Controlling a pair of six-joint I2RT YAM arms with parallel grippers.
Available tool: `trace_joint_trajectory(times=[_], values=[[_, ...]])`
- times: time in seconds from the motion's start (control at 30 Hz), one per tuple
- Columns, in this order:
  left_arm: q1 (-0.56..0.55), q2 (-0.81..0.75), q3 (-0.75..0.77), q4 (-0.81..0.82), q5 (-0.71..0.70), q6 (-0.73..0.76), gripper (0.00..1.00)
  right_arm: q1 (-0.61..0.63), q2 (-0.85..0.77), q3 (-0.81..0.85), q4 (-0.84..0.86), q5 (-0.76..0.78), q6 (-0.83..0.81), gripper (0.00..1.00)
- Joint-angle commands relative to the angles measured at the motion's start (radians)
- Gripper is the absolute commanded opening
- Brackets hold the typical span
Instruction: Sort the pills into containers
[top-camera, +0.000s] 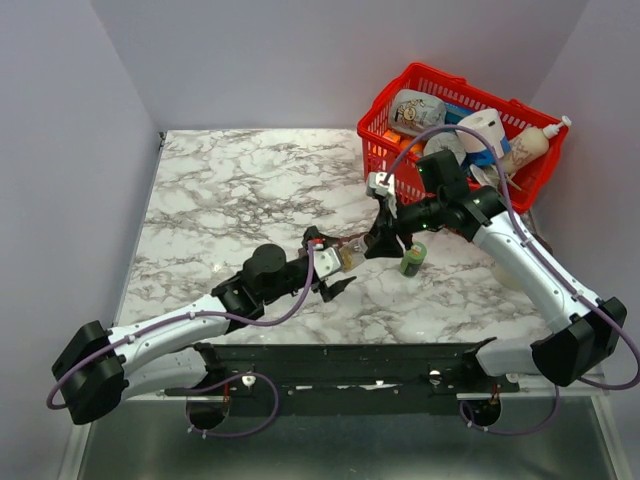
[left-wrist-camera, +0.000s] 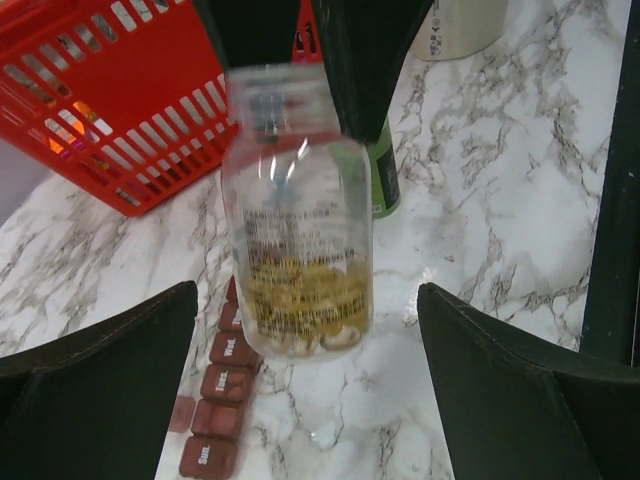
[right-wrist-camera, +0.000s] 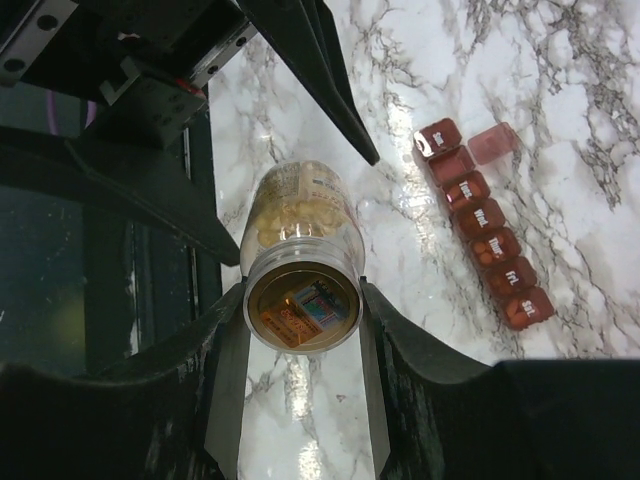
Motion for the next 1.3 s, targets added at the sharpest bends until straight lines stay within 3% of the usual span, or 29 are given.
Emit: trace_joint_trajectory(times=[0.0, 0.23, 0.33, 0.37, 0.4, 0.47, 0.5, 0.53, 0.63, 0.73, 0.77, 0.8, 0.87, 1.13, 1.2, 1.27], values=[[-0.052, 0.044, 0.052, 0.077, -0.091, 0.026, 0.99, 0.037, -0.013, -0.037, 0.064, -0.018, 0.032, 0.06], [-0.067, 0.108, 0.105, -0.012, -0.111, 0.007, 0.91, 0.049, -0.02, -0.034, 0.085, -0.01, 0.055, 0.06], [-0.067, 0.114, 0.108, -0.022, -0.119, 0.001, 0.79, 0.05, -0.016, -0.035, 0.084, -0.009, 0.058, 0.06], [-0.067, 0.117, 0.119, -0.033, -0.122, 0.0, 0.72, 0.052, -0.013, -0.037, 0.084, -0.005, 0.057, 0.06], [-0.067, 0.121, 0.125, -0.057, -0.118, 0.001, 0.56, 0.052, -0.013, -0.04, 0.081, -0.004, 0.054, 0.06], [-0.067, 0.124, 0.141, -0.078, -0.104, 0.001, 0.34, 0.055, -0.011, -0.046, 0.081, 0.005, 0.046, 0.06], [-0.067, 0.125, 0.142, -0.091, -0.086, -0.002, 0.11, 0.057, -0.01, -0.047, 0.078, 0.004, 0.041, 0.06], [-0.067, 0.125, 0.145, -0.098, -0.075, -0.002, 0.01, 0.057, -0.011, -0.046, 0.075, 0.001, 0.037, 0.07], [-0.067, 0.124, 0.148, -0.119, -0.041, -0.023, 0.0, 0.057, -0.01, -0.037, 0.059, -0.027, 0.017, 0.1], [-0.067, 0.11, 0.139, -0.111, -0.045, -0.075, 0.0, 0.057, -0.007, -0.021, 0.061, -0.047, 0.026, 0.32], [-0.067, 0.099, 0.135, -0.11, -0.053, -0.089, 0.0, 0.057, -0.006, -0.02, 0.067, -0.057, 0.05, 0.46], [-0.066, 0.095, 0.132, -0.105, -0.059, -0.114, 0.0, 0.055, -0.003, -0.015, 0.082, -0.062, 0.066, 0.53], [-0.067, 0.082, 0.125, -0.101, -0.073, -0.131, 0.0, 0.057, 0.01, -0.006, 0.09, -0.081, 0.115, 0.59], [-0.067, 0.09, 0.144, -0.136, -0.128, -0.157, 0.0, 0.057, 0.093, 0.064, 0.088, -0.111, 0.27, 0.63], [-0.067, 0.091, 0.147, -0.142, -0.145, -0.162, 0.0, 0.057, 0.098, 0.068, 0.081, -0.107, 0.281, 0.57], [-0.067, 0.084, 0.142, -0.144, -0.15, -0.166, 0.0, 0.057, 0.104, 0.081, 0.056, -0.091, 0.247, 0.42]])
